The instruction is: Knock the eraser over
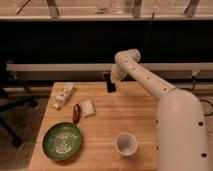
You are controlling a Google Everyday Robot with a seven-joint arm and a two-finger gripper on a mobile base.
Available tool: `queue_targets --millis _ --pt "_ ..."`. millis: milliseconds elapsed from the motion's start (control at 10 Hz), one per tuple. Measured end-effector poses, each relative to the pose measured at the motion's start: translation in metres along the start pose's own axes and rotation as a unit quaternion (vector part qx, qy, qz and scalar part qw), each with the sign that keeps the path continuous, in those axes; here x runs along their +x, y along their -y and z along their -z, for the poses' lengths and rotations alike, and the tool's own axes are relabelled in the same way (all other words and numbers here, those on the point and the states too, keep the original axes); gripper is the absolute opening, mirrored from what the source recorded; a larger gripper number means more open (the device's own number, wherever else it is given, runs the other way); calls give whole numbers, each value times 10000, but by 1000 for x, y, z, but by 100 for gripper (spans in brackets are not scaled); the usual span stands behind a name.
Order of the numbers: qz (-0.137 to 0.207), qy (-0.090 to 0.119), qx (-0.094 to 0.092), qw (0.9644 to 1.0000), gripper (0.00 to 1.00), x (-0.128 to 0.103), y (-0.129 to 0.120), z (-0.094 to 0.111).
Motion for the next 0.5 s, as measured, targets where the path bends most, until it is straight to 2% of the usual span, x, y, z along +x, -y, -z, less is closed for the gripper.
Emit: queue_targets --millis 200,300,500 --pt "-19 99 95 9999 16 -3 4 -1" --pt "8 68 60 10000 15 -3 3 0" --pt "24 -5 -10 10000 2 3 -1 5"
